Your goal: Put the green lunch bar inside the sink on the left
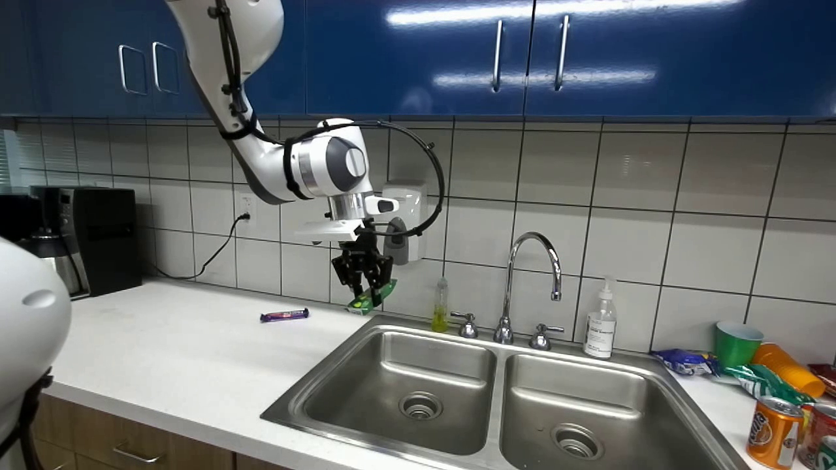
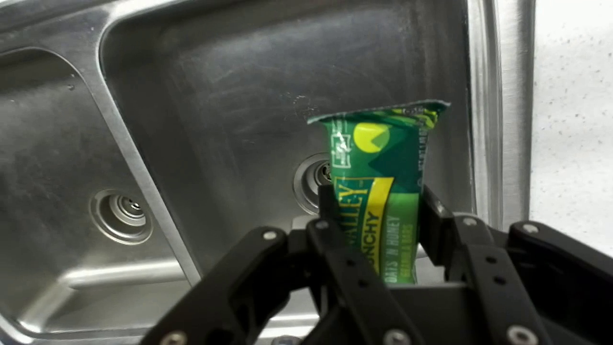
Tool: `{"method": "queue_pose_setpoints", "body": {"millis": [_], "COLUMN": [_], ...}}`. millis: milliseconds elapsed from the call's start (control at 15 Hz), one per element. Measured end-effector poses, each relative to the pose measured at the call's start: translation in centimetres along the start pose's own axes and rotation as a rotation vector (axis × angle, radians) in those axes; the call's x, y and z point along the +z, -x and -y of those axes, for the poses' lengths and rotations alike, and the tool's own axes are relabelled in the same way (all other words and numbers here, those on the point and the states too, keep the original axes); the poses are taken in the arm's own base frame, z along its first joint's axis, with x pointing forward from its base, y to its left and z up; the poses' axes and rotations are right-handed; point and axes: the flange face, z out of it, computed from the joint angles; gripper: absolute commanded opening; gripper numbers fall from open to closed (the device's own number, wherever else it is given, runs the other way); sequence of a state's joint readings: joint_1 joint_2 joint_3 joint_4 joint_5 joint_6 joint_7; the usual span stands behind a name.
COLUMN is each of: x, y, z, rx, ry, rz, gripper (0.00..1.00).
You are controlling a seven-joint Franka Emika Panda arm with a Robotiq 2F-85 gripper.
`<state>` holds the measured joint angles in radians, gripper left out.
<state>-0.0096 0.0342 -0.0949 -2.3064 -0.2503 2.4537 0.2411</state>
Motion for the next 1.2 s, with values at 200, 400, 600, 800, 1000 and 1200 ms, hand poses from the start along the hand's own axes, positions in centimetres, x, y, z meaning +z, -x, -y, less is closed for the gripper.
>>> {"method": "queue_pose_setpoints", "body": {"millis": [200, 400, 600, 800, 1000, 1200], "x": [0.9, 2.3, 3.9, 5.5, 6.5, 7.0], "y": [0.2, 0.5, 0.6, 0.8, 0.9, 0.9], "z": [-1.5, -2.3, -2.6, -2.5, -2.3, -2.2], "rx": [0.032, 0.05, 0.056, 0.057, 0.054, 0.056], "ry": [0.005, 0.01, 0.013, 0.014, 0.015, 0.014], "rz": [0.017, 0.038, 0.056, 0.069, 0.078, 0.08], "gripper": [0.17, 0.17, 0.17, 0.17, 0.17, 0.42]}}
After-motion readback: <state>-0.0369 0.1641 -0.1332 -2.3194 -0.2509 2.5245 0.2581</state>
